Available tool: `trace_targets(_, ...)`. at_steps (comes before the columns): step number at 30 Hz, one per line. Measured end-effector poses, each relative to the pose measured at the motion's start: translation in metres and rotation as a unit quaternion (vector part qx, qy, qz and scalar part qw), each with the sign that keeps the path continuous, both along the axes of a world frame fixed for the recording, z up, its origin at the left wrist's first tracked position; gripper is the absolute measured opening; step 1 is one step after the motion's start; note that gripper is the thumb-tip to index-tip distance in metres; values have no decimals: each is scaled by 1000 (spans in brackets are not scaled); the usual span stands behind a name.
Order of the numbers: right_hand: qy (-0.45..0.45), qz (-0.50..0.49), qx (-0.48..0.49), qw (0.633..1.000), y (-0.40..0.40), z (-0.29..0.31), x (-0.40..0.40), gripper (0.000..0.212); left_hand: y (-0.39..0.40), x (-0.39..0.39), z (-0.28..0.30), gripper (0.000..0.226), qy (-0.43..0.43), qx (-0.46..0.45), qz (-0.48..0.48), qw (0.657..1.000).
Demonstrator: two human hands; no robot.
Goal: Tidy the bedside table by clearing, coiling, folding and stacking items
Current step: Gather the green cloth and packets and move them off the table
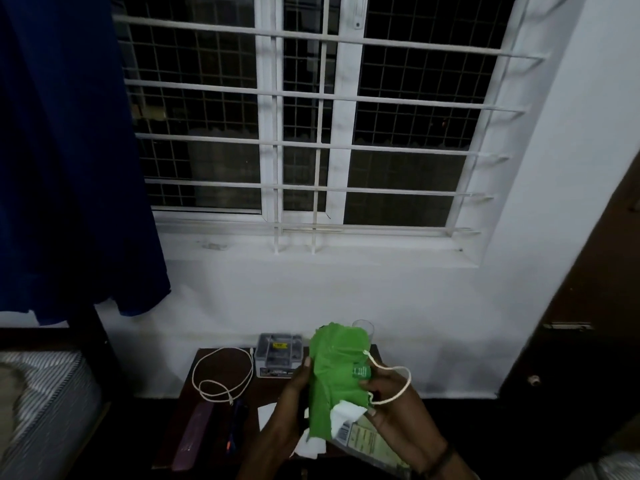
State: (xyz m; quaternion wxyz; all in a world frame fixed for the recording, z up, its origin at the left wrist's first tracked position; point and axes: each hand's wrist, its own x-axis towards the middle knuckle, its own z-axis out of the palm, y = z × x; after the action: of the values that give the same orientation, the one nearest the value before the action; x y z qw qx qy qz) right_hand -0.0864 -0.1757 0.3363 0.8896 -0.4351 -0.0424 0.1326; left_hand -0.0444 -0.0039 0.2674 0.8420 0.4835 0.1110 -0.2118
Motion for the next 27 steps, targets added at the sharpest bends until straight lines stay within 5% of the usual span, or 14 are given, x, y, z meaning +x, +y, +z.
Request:
trace_targets(6, -30, -52, -87, 994, 10, -45, 3, 37, -4, -13, 3, 74, 11, -172, -42, 984)
trace_targets(10, -16, -136, -285, 949, 19, -75, 5, 42, -6, -26, 7, 79, 4, -213, -106, 971)
trace_targets(16, -51, -211, -398, 891, 34, -95, 5, 27, -6, -35, -3, 38, 31, -126, -70, 989)
trace_targets(19, -60, -207, -388, 896, 37, -102, 8, 45, -3, -25, -21, 10, 14, 32, -7, 999)
trace_targets(23, -77, -189, -386, 900, 30, -112, 11, 40, 6, -33, -21, 6, -36, 96, 2, 995)
trace_targets(27, -81, -106, -335, 933, 23, -107, 8, 61, 9, -32, -29, 70, -80, 110, 79, 988)
